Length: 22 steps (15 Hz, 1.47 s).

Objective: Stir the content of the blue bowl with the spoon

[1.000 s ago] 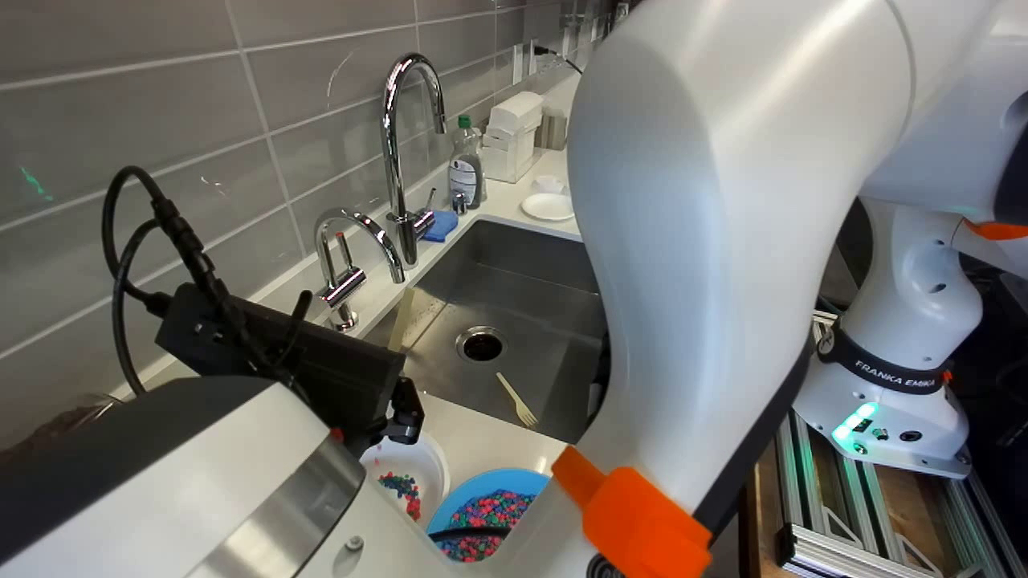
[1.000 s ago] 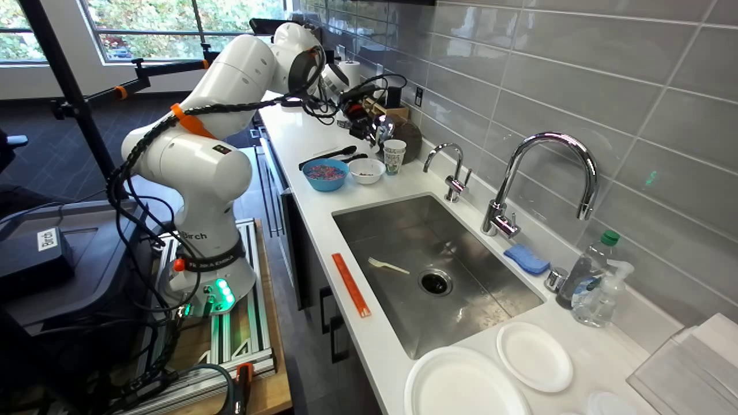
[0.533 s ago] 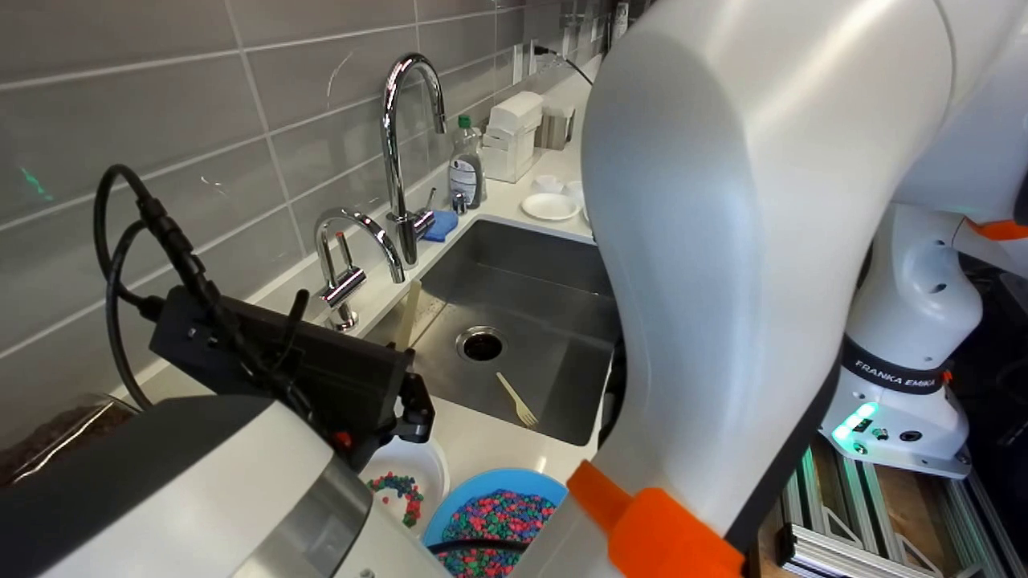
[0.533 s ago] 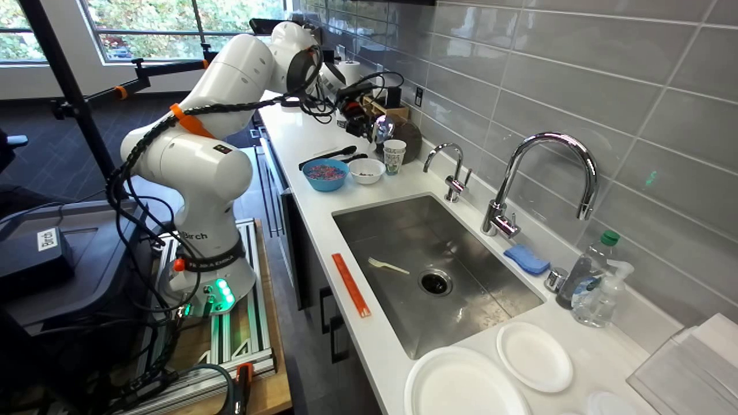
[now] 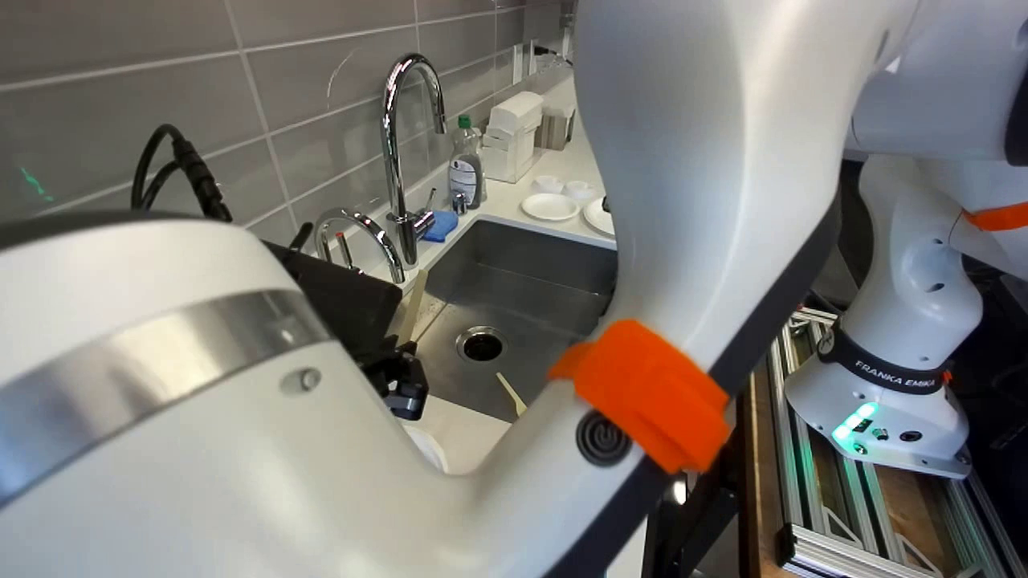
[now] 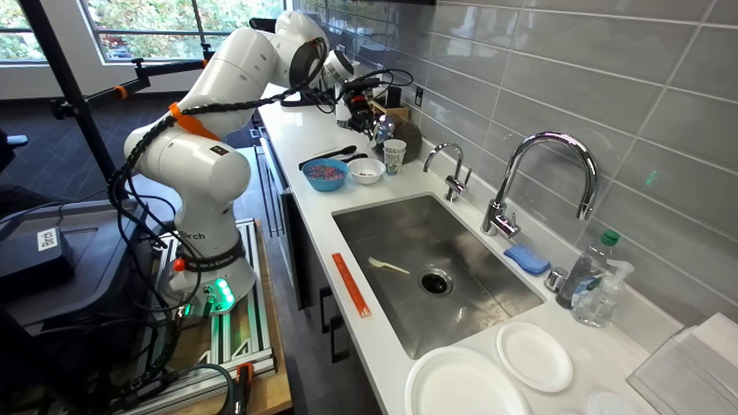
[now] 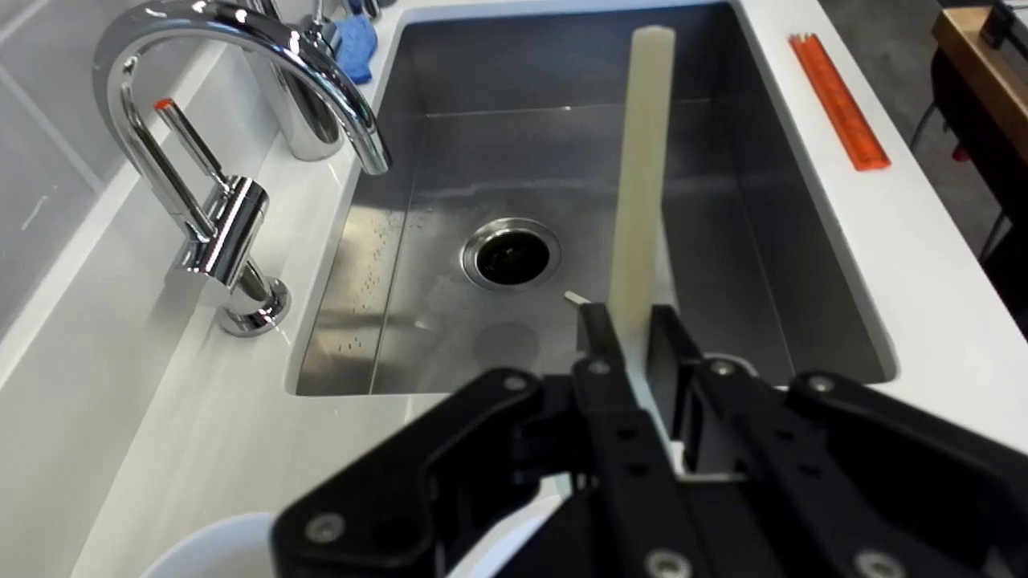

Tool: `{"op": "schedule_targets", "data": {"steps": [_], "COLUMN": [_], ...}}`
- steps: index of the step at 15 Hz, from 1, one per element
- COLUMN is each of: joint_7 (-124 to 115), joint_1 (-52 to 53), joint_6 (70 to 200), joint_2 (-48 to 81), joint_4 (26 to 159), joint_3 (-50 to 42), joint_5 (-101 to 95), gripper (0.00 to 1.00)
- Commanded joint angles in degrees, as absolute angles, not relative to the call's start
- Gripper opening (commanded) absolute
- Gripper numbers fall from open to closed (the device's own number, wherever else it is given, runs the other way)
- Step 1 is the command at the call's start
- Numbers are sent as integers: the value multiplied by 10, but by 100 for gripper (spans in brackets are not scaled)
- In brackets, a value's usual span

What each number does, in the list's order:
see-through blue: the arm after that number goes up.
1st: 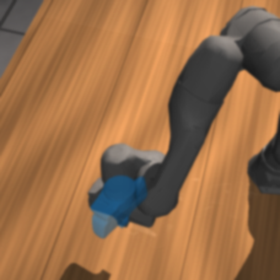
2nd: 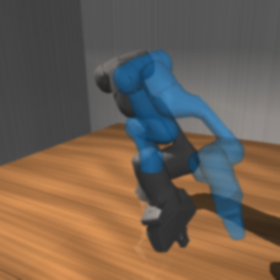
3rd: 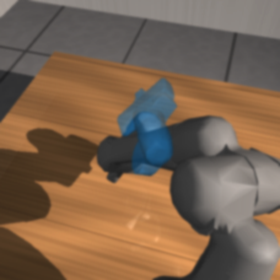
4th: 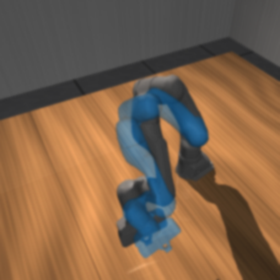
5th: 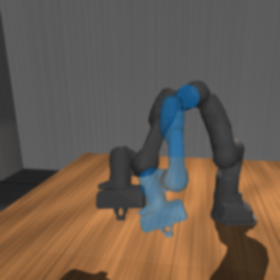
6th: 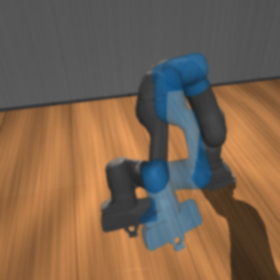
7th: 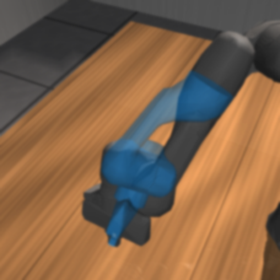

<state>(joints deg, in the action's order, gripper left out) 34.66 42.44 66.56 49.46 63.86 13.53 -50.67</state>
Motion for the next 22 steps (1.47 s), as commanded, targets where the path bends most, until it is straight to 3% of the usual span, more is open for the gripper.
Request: {"op": "schedule_targets", "data": {"steps": [1, 12, 18, 22], "joint_7": [328, 278, 265, 268], "joint_1": [378, 252, 223, 218], "joint_6": [725, 975, 1133, 1166], "joint_2": [447, 323, 254, 215], "joint_4": [697, 916, 1064, 1139], "joint_3": [166, 230, 224, 225], "joint_5": [-444, -282, -203, -182], "gripper": [4, 4, 4, 4]}}
